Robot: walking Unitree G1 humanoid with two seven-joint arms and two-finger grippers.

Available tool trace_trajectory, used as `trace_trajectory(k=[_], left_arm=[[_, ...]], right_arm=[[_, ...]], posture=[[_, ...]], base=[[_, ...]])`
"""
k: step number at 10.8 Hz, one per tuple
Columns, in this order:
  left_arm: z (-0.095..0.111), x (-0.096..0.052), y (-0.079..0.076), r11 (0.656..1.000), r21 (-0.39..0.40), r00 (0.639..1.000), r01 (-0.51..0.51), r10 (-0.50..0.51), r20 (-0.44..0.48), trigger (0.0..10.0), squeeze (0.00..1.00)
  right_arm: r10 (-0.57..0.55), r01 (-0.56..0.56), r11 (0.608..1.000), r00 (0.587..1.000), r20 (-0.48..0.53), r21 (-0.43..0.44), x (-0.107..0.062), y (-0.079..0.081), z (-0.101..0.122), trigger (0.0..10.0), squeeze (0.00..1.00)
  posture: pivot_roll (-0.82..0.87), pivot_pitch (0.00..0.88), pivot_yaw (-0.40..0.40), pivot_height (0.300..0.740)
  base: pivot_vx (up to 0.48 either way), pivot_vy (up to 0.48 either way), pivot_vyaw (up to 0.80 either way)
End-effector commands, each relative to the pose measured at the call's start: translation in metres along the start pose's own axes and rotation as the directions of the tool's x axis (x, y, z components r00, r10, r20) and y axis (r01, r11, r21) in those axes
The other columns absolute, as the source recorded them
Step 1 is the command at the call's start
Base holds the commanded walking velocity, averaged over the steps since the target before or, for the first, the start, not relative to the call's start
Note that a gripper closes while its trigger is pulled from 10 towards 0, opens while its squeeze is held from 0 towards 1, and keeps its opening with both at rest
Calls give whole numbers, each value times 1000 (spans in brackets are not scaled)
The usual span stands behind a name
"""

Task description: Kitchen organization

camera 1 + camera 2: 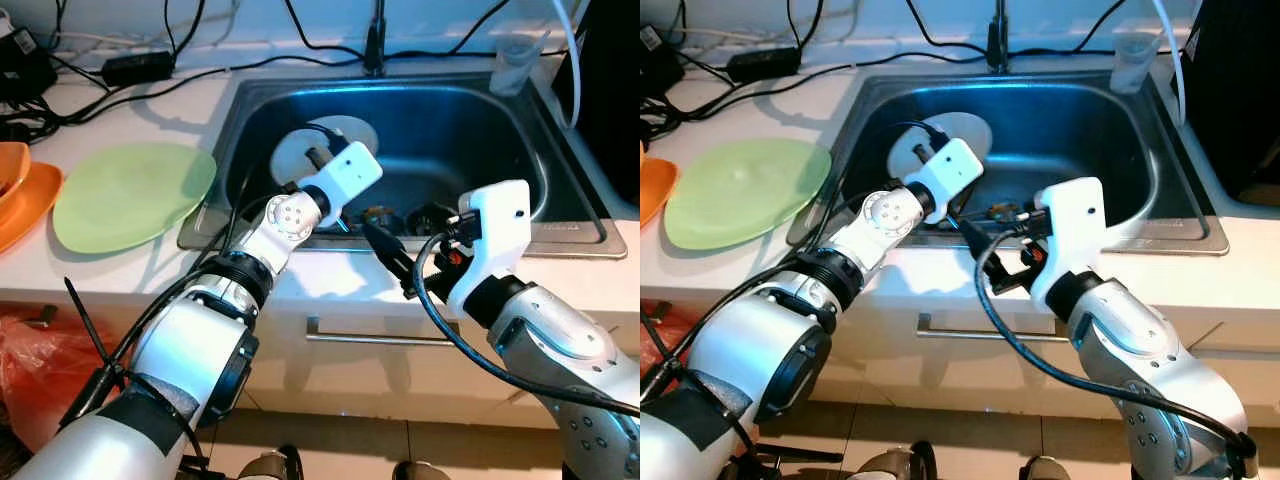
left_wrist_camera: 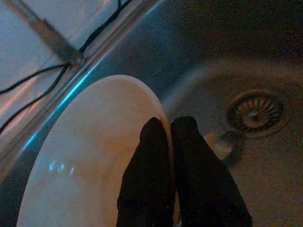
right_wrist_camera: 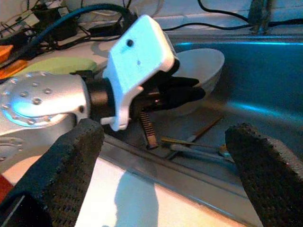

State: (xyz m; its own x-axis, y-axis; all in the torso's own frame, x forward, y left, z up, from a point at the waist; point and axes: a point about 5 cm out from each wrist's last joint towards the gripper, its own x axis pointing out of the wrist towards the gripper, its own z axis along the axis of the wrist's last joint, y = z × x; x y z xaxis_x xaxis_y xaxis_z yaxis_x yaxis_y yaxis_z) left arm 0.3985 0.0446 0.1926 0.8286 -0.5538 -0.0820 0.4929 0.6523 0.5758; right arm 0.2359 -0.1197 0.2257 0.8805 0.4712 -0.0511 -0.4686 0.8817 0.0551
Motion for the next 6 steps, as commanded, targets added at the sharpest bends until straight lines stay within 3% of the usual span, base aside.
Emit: trace_trajectory(k=[1,3,4,6], left_arm=[[9,1,14,998,21,999,-52,52,13,0,0],[9,0,24,996,14,996,-92,93,-8,0,0],[7,0,24,995,-24,995,-100,100,-23,0,0],[3,0,19,997,-19,996,-74,73,-50,0,0]], right_arm=[[26,-26,1000,1000,6,0,-1,6,2,10000,0],[45,-45,999,999,8,12,-4,12,4,10000,0],[54,-55,998,998,12,17,-5,14,4,10000,0],[85,-85,996,996,26,26,-5,20,6,10000,0]], posture=[[-215,170,110,740],[-216,181,114,740],[-216,188,117,740],[-221,195,121,740]], base=[[0,0,0],[0,0,0],[0,0,0],[0,0,0]])
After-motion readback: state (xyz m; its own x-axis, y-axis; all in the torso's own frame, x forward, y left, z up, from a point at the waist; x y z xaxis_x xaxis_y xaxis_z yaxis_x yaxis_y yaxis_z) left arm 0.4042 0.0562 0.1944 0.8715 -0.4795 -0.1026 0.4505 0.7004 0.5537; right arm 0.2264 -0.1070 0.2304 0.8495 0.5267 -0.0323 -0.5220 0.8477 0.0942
